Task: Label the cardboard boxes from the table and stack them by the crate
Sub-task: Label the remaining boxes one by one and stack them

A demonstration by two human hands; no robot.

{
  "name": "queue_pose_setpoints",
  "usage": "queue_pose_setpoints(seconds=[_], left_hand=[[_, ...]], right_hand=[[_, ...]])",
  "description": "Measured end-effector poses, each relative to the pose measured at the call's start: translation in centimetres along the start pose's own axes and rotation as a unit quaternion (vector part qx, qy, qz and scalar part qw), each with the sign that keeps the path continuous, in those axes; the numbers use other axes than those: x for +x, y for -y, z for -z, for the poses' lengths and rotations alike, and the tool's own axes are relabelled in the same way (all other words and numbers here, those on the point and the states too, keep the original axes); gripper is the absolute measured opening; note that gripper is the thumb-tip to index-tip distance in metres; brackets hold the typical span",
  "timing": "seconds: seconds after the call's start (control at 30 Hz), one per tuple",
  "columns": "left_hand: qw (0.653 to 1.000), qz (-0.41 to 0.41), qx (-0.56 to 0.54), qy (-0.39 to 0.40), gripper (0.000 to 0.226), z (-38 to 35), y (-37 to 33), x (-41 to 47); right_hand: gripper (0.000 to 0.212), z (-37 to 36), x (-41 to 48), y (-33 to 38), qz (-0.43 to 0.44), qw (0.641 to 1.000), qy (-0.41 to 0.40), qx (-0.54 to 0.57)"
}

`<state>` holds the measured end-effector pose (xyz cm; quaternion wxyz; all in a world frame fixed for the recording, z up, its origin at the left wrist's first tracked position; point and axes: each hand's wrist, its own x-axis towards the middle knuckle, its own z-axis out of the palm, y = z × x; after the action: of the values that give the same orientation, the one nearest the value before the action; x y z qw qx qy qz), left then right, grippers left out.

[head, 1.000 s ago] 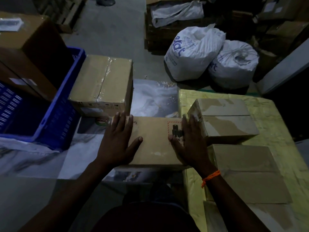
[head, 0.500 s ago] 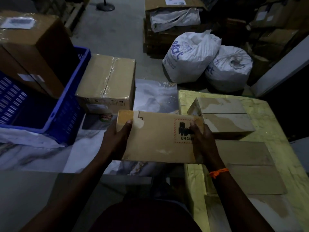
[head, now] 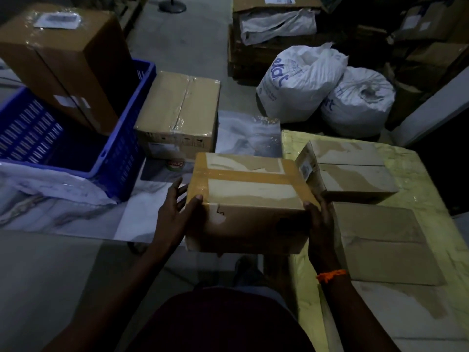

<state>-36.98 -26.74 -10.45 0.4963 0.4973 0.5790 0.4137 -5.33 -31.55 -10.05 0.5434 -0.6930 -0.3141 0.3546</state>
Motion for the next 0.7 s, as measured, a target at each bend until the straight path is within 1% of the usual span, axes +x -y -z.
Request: queue_pose_setpoints(seconds=[0.03, 0.13, 0.2, 0.27, 0.37, 0.4, 0.47, 0.5, 0.53, 0.57, 0.6, 0.63, 0.7], left_hand=[[1.0, -0.008, 0.017, 0.011, 0.081, 0.3, 0.6, -0.1], [0.996, -0.025, 0.065, 0.048, 0.088, 1.6, 2.3, -0.3], [0.994, -0.033, 0.086, 0.06, 0.09, 2.1, 3.2, -1.0], [0.993, -0.034, 0.093, 0.066, 0.089, 2.4, 4.2, -1.7], [0.992, -0.041, 0.096, 0.067, 0.094, 2.5, 5.3, -2.3], [0.992, -0.04, 0.1, 0.06, 0.094, 2.3, 5.6, -2.4], [0.991, -0.043, 0.123, 0.029, 0.09, 1.8, 5.7, -2.4], [0.987, -0.06, 0.149, 0.014, 0.086, 1.5, 5.9, -2.0], [0.977, -0.093, 0.193, 0.009, 0.081, 1.1, 5.9, -1.7], [0.959, -0.133, 0.25, 0.012, 0.077, 0.6, 5.9, -1.0], [0.936, -0.165, 0.311, 0.02, 0.074, 0.1, 5.7, -0.3], [0.914, -0.184, 0.361, 0.03, 0.071, -0.6, 5.4, 0.4], [0.88, -0.189, 0.432, 0.053, 0.07, -2.2, 4.2, 2.0]], right_hand=[[0.044, 0.0, -0.4, -0.1, 0.002, 1.0, 0.011, -0.004], [0.067, 0.1, -0.9, -1.8, -0.008, 0.998, 0.05, -0.022], [0.07, -0.1, -1.7, -3.0, -0.012, 0.997, 0.067, -0.037], [0.073, -0.3, -2.5, -4.0, -0.011, 0.994, 0.077, -0.075], [0.071, -0.5, -3.0, -4.9, -0.006, 0.991, 0.086, -0.104], [0.07, -0.6, -3.0, -4.9, -0.006, 0.99, 0.085, -0.109], [0.07, -1.1, -3.0, -4.8, -0.003, 0.987, 0.057, -0.147], [0.069, -1.6, -3.0, -4.6, 0.008, 0.981, 0.039, -0.191], [0.069, -2.2, -2.9, -4.4, 0.041, 0.966, 0.023, -0.255], [0.07, -2.9, -2.7, -4.2, 0.094, 0.941, 0.017, -0.324], [0.071, -3.8, -2.5, -4.0, 0.148, 0.911, 0.027, -0.384], [0.072, -4.9, -2.0, -3.8, 0.191, 0.886, 0.046, -0.421], [0.073, -7.5, -1.1, -3.0, 0.221, 0.861, 0.119, -0.443]])
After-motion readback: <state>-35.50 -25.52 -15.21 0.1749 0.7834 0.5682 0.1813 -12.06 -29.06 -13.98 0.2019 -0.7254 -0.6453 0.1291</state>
